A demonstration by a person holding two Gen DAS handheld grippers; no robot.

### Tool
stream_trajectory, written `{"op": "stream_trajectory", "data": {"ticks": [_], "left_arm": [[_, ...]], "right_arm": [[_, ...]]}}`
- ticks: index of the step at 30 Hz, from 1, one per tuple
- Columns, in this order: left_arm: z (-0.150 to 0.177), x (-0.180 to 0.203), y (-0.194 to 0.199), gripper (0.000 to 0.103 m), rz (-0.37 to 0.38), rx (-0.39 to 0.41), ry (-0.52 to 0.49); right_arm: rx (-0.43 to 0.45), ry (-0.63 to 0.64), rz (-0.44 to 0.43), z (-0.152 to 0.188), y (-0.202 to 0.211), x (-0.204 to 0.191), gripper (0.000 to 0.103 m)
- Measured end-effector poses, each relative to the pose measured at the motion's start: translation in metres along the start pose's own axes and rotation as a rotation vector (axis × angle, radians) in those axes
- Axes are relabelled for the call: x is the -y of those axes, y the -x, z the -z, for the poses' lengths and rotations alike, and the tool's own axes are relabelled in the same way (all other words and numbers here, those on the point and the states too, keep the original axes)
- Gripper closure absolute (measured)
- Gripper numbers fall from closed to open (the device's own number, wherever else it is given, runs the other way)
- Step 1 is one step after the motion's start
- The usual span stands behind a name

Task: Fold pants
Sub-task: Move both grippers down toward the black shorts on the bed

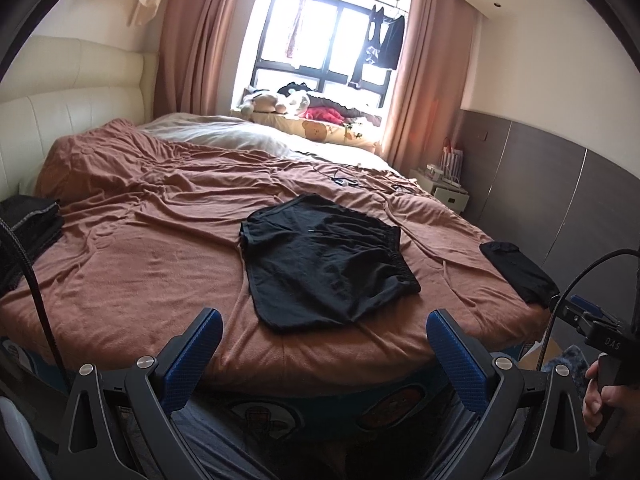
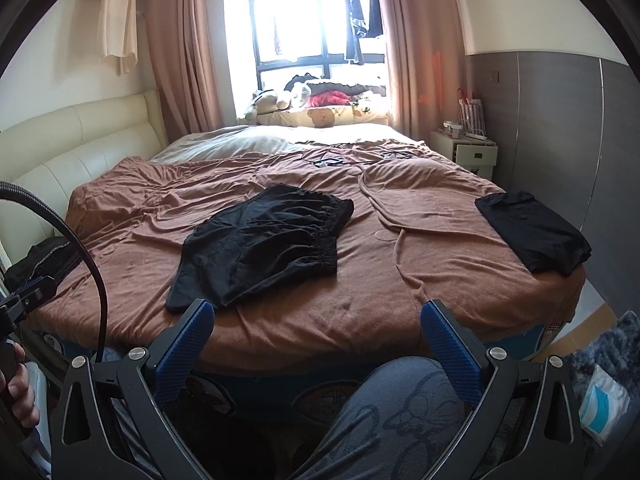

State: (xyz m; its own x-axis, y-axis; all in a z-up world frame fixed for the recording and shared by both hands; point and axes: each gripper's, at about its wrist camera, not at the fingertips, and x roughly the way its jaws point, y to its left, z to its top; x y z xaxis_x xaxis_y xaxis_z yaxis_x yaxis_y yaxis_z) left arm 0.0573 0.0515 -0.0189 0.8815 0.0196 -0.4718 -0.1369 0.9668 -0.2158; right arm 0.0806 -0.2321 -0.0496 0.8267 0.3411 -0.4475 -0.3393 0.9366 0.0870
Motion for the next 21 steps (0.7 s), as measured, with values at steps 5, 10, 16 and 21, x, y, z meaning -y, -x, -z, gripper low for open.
{"op": "stream_trajectory", "data": {"ticks": [5, 10, 16, 21], "left_arm": [[0.000, -0.013, -0.020, 0.000, -0.009, -0.028, 0.025], [-0.002, -0.030, -0.046, 0.000, -0.022, -0.080, 0.049], [-0.003, -0.056, -0.072, 0.000, -0.052, -0.122, 0.100], [0.003, -0.072, -0.096, 0.001, -0.063, -0.171, 0.155]], "right_arm": [[-0.016, -0.009, 0.018, -0.009, -0.020, 0.003, 0.000], [-0.026, -0.006, 0.029, -0.017, -0.045, -0.002, 0.000], [-0.093, -0.015, -0.009, -0.033, -0.090, -0.007, 0.000], [-0.104, -0.030, -0.019, -0.043, -0.122, -0.009, 0.000]]}}
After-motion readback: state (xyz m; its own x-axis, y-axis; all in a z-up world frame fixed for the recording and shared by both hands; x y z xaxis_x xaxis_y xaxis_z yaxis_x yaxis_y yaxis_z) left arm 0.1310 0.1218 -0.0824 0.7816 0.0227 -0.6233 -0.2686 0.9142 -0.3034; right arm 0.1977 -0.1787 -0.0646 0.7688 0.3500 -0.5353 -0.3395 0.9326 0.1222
